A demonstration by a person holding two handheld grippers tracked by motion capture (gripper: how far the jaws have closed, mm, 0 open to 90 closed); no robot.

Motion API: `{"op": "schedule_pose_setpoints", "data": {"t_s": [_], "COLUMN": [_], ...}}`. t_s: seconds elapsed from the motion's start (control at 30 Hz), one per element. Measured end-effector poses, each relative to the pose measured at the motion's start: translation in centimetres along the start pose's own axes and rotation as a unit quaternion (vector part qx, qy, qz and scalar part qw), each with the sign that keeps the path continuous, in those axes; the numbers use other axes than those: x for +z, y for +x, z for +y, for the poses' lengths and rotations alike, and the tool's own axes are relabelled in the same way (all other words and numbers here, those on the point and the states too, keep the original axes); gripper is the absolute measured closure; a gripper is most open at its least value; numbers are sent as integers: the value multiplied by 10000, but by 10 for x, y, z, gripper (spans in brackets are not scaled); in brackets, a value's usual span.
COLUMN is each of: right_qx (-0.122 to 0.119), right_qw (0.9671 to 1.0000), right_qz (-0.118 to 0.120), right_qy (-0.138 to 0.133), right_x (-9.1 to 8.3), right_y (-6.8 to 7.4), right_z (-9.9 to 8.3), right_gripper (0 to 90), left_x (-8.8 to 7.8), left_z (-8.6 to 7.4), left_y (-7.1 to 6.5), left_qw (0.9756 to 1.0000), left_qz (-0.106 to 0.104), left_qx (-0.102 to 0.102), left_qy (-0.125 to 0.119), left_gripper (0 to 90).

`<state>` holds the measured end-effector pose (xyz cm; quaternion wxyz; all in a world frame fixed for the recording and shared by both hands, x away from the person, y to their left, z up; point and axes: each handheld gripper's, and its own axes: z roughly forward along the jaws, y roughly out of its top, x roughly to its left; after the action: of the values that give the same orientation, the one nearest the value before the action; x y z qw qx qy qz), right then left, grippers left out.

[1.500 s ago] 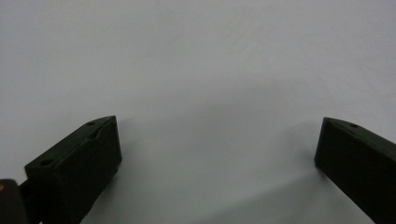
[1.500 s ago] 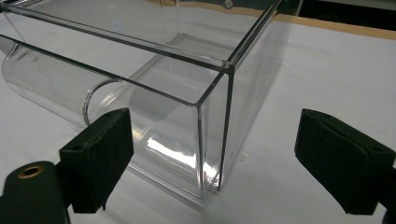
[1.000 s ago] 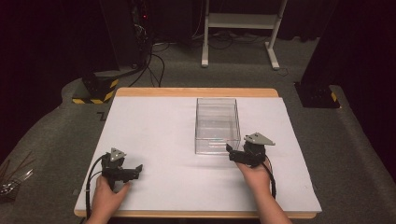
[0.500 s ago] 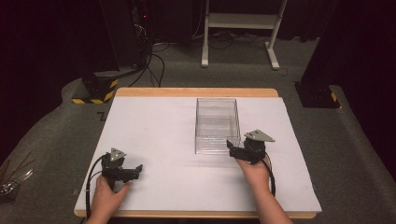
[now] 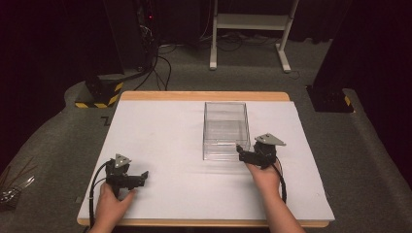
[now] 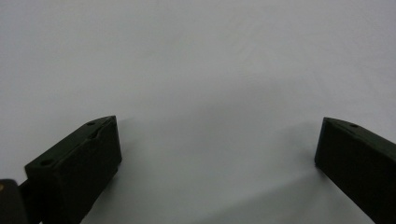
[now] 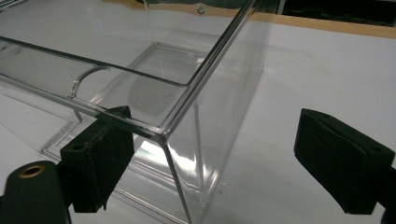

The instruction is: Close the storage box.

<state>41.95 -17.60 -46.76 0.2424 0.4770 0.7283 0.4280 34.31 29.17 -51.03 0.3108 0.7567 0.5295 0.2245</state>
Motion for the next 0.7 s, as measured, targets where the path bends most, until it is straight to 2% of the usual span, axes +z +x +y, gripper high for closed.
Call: {"op": "schedule_pose_setpoints", "data": {"t_s": [0.4,0.7], "right_qx": [-17,-59], "right_qw": [10000,9999], "right_qz": [79,151], "right_qy": [19,-22], "right_x": [-2,-11], "right_y": [0,4], "right_z": [0,-3], "right_gripper": [146,146], "left_x": [0,0], "left_z": [0,0], "left_y": [0,0], "left_qw": [10000,10000], "left_qz": [1,4], "left_qx": [1,3], "left_qy": [0,0], "left_gripper": [6,6]}}
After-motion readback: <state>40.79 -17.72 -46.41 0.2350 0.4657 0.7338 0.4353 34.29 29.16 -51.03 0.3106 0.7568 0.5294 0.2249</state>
